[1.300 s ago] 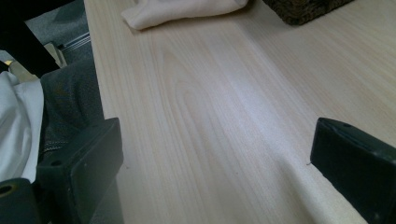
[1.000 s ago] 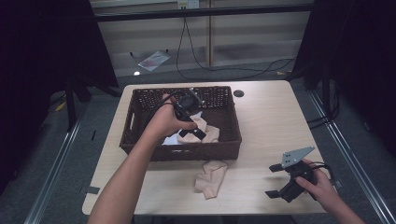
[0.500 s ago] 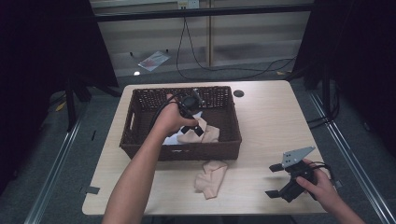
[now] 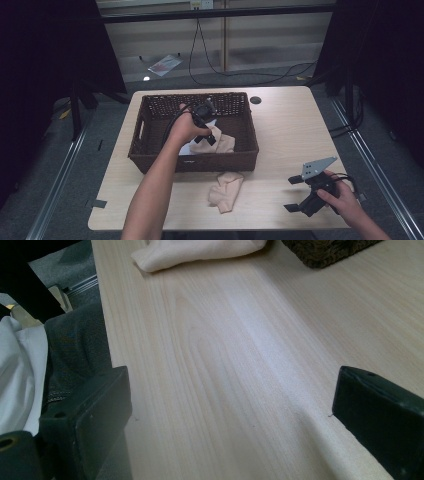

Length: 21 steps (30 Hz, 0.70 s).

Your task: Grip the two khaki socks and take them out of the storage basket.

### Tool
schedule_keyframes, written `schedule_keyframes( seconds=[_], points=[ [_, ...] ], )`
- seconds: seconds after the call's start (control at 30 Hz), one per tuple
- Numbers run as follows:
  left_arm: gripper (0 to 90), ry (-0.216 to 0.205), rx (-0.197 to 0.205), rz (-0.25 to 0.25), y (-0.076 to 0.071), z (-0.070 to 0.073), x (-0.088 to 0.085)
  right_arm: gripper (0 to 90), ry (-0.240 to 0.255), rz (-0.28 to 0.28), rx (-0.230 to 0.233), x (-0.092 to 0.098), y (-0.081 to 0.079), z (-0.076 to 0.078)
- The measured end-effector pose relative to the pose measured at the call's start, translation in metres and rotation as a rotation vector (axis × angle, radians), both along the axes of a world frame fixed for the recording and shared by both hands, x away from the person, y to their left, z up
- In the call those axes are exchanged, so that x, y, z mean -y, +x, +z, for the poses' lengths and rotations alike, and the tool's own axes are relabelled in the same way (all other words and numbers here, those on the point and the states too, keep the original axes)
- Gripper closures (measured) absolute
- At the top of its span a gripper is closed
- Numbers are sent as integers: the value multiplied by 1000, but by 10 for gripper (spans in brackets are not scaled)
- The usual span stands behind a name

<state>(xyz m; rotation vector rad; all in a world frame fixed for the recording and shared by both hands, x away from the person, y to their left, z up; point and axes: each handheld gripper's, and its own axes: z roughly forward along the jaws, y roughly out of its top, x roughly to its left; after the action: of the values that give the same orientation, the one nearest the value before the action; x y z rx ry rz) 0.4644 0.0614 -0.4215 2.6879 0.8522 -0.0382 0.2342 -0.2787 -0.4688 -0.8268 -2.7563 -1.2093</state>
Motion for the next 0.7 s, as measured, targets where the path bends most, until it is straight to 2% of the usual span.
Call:
schedule_keyframes(
  seconds=[0.03, 0.1, 0.3, 0.33, 0.37, 0.47, 0.53, 0.6, 0.67, 0.7],
  points=[
    [263, -5, 2, 13, 1, -4, -1, 25, 0, -1, -1, 0, 0, 0],
    [282, -4, 4, 9, 1, -6, -1, 25, 0, -2, -3, 0, 0, 0],
    [342, -16, -17, 31, 2, -19, -3, 25, 0, -3, -1, 0, 0, 0],
    [404, -14, -24, 14, 3, -19, -3, 25, 1, -2, -1, 0, 0, 0],
    [476, -8, -28, 17, 3, -21, -4, 25, -4, -4, 1, 0, 0, 1],
    [517, 3, -38, 15, 3, -23, -4, 25, -4, -3, 1, 0, 0, 1],
    [615, 7, -35, 17, 3, -25, -4, 25, -4, -3, 0, 0, 0, 1],
    [694, 15, -54, 32, 3, -25, -6, 25, -2, -5, 1, 1, 0, 1],
    [817, 19, -67, 34, 2, -25, -6, 25, -3, -5, 5, 1, 0, 1],
    [839, 14, -81, 45, 1, -23, -7, 25, -2, -5, 5, 1, 0, 1]
  ],
)
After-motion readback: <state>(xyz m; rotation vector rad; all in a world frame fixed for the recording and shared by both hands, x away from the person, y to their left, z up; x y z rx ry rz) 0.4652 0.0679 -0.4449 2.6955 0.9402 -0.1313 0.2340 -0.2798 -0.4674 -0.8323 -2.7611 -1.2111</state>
